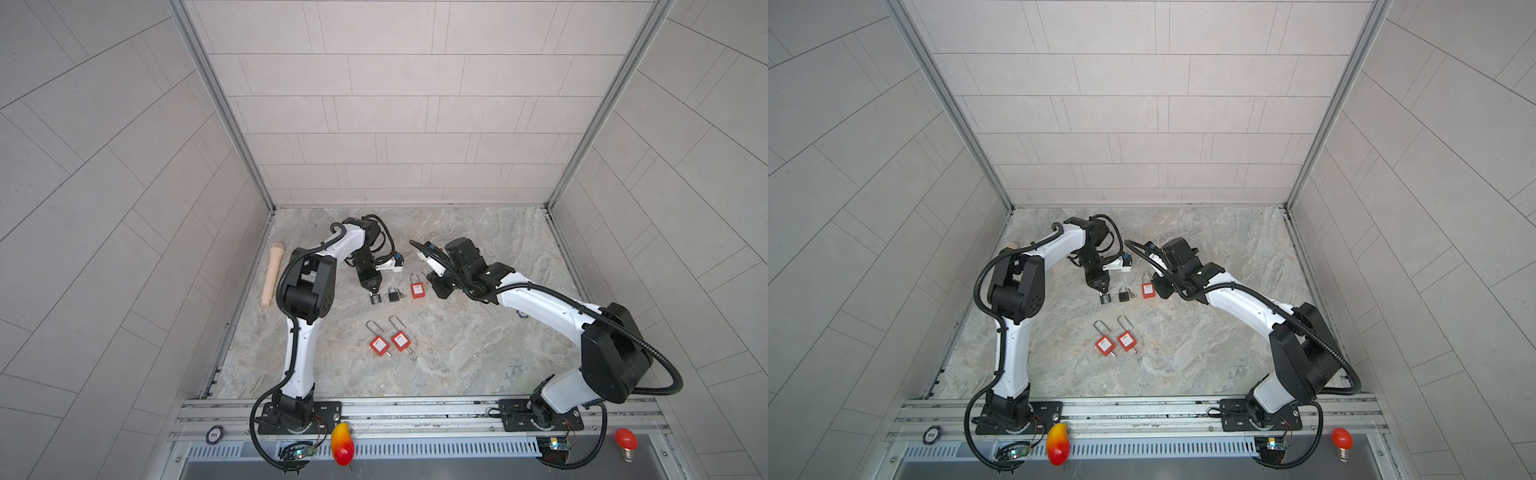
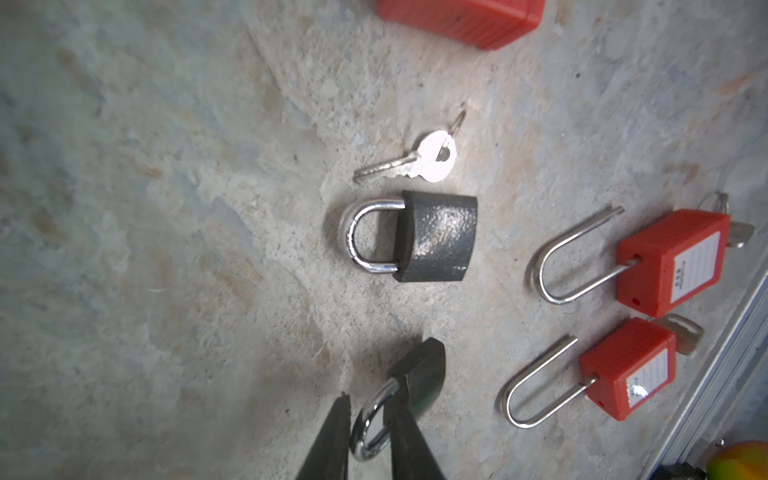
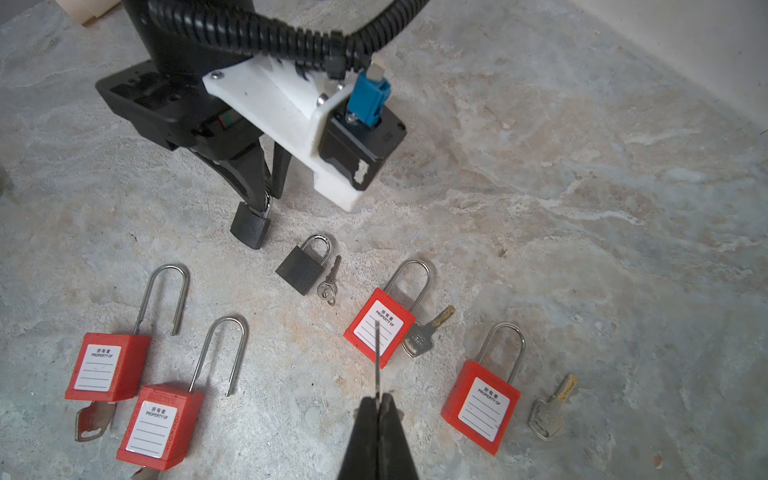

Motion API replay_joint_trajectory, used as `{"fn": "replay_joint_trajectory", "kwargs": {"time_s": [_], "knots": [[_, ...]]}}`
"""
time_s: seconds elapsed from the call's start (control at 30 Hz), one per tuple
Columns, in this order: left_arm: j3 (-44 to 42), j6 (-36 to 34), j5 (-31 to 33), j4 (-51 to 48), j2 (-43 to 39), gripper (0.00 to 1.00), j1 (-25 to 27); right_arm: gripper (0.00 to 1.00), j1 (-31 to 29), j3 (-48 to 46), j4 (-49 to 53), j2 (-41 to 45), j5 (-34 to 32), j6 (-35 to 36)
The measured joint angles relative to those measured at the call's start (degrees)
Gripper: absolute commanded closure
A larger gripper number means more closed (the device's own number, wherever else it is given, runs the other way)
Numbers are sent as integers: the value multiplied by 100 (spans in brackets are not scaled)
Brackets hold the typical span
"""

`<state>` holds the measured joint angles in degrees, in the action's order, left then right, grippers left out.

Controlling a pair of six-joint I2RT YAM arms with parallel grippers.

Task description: Lock with the key

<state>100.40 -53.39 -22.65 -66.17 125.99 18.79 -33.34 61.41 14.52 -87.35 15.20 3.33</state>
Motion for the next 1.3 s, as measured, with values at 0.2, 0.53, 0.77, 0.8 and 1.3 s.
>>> {"fn": "replay_joint_trajectory", "kwargs": {"time_s": [0.2, 0.53, 0.77, 0.8, 1.3], "knots": [[-2, 131, 98, 286, -37, 67, 0, 100, -90, 0, -15, -13, -70, -138], [-1027, 968, -348, 1620, -1521, 65, -595, 100, -466, 391, 160, -195, -398, -743], [-2885, 2173, -715, 3338, -3534, 65, -1537, 100, -1093, 1174, 455, -1235, -723, -1497], [-3123, 2365, -730, 3541, -3762, 65, -1578, 100, -1147, 1311, 509, -1408, -752, -1606], [-5899, 5077, -122, 5584, -6795, 57, -2310, 100, -1445, 2994, 1342, -3211, -828, -2828]]}}
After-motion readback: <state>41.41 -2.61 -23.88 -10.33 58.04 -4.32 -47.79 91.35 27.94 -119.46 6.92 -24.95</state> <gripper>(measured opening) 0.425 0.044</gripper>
